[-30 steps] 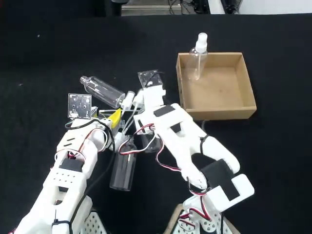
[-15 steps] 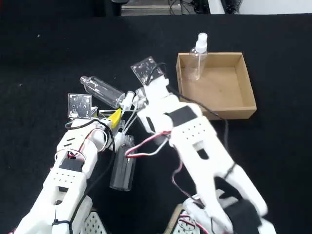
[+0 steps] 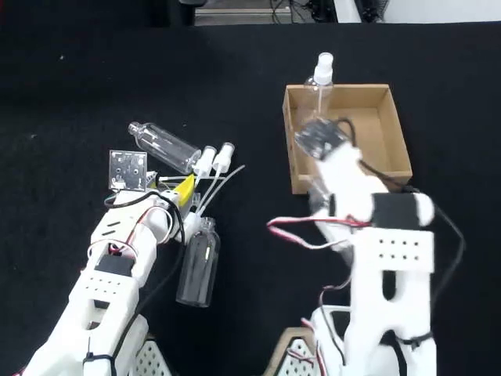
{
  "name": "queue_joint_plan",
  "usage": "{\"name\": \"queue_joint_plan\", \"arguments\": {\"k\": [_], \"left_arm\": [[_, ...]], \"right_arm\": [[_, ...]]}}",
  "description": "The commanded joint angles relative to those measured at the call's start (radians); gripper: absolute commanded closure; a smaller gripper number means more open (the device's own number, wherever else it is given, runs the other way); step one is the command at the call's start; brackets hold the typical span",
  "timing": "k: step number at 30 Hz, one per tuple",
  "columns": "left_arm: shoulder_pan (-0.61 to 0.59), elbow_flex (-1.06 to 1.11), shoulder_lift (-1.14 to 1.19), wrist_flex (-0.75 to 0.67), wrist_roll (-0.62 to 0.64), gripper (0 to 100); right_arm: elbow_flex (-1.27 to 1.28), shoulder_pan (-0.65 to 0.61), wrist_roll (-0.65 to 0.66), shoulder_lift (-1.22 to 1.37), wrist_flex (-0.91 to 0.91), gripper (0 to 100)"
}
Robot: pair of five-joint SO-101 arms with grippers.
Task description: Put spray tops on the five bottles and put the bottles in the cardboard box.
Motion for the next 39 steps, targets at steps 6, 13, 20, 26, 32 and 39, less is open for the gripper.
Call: {"name": "queue_joint_plan", "arguments": {"k": [6,13,20,26,32,39], "left_arm": [[-0.001,-0.028,-0.023,-0.025,0.002,76],[-0.001,-0.027,-0.023,-0.025,0.002,76],[-0.001,-0.027,-0.023,-0.025,0.002,76],[-0.001,-0.027,-0.023,-0.025,0.002,76],[-0.001,-0.027,-0.023,-0.025,0.002,76],[-0.001,-0.027,-0.023,-0.025,0.002,76]], "right_arm": [[0.2,0.583,0.292,-0.022,-0.342,94.9],[0.363,0.801,0.33,0.182,-0.761,94.9],[0.177,0.806,0.327,0.507,-0.692,88.4],[-0.113,0.807,0.327,0.707,-0.39,70.4],[-0.278,0.815,0.331,0.846,-0.275,69.9],[-0.292,0.881,0.43,0.837,-0.25,69.8]]}}
